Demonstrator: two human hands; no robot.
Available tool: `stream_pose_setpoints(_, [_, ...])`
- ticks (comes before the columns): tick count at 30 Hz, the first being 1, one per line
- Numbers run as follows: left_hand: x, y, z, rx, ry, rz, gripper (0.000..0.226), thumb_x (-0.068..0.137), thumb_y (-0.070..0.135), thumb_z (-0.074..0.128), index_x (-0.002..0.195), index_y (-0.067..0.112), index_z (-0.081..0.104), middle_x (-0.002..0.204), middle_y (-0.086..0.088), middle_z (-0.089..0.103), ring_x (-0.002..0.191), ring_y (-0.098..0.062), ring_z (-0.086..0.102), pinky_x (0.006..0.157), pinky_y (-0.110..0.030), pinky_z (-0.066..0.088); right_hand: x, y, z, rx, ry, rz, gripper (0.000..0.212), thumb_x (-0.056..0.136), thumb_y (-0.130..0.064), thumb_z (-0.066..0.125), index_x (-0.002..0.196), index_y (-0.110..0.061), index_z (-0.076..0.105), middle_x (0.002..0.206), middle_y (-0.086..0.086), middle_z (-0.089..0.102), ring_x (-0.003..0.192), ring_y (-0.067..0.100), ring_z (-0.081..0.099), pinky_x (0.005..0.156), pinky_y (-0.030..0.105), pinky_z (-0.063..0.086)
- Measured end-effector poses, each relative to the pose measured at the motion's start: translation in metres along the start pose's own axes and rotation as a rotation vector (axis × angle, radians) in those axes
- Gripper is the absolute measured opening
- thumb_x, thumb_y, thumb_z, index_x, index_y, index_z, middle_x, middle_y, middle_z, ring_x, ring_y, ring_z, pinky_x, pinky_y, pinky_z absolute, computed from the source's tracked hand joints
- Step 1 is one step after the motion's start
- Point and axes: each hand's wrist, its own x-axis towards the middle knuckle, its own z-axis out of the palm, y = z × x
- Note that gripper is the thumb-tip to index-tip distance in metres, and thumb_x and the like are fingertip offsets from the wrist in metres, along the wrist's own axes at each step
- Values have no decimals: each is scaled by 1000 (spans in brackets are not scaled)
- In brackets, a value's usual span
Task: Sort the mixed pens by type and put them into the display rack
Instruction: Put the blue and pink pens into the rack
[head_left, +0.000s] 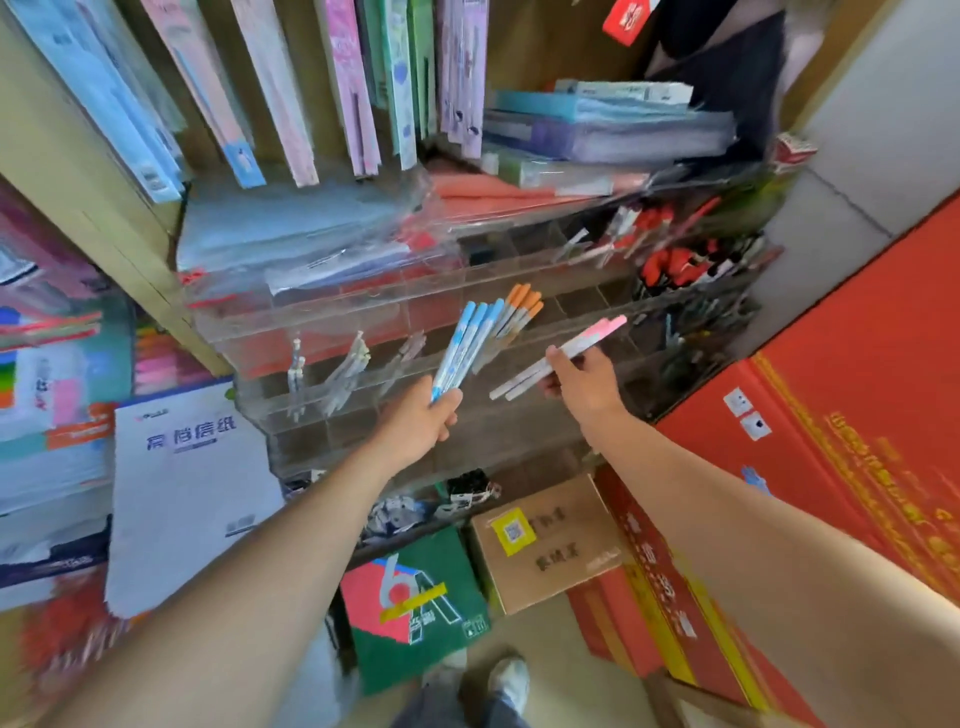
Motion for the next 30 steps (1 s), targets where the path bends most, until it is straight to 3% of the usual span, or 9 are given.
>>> stream_pose_setpoints(5, [19,11,2,-18,-27,28,24,101,32,42,120,19,46,87,1,58,66,-12,53,59,-24,44,38,-7,-8,73,59,10,23,98,-27,52,77,-16,56,74,9,67,68,23,64,81,45,57])
stream_pose_setpoints(8, [28,19,2,-23,-27,28,25,101,30,42,123,18,45,84,1,58,64,-10,53,53,-19,42,50,-16,-10,98,90,-7,23,98,-25,53,77,-16,56,77,11,67,65,22,65,75,39,59])
stream_pose_setpoints(13, [41,27,0,10,-48,25,33,101,32,41,131,18,42,86,0,61,68,-12,56,59,-23,45,77,-29,-13,124,168,-55,18,98,-24,52,95,-7,58,80,6,64,63,16,65,68,28,58])
stream_pose_setpoints(16, [47,31,1,15,-40,22,37,101,33,42,134,18,41,88,1,62,69,-10,58,59,-22,46,94,-35,-18,50,259,-96,20,98,-25,50,98,-6,57,84,11,67,64,19,66,71,32,57])
stream_pose_setpoints(19, [54,36,5,-15,-10,11,38,101,32,42,136,18,40,88,0,62,70,-11,58,60,-23,46,118,-36,-24,36,313,-86,16,97,-27,51,93,-12,56,92,16,70,76,29,69,80,44,57])
stream_pose_setpoints(26, [64,55,24,-81,49,-25,37,102,26,42,137,13,40,89,3,58,71,-5,55,51,-8,43,145,-28,-17,-120,-32,36,19,96,-25,54,91,-8,61,93,12,70,82,26,69,87,41,55])
stream_pose_setpoints(30, [66,59,29,-88,82,-37,35,102,23,42,134,10,43,85,7,56,68,-5,54,49,-7,42,155,-20,-11,-136,-162,114,13,94,-16,57,94,-4,60,93,14,65,71,22,64,86,45,56])
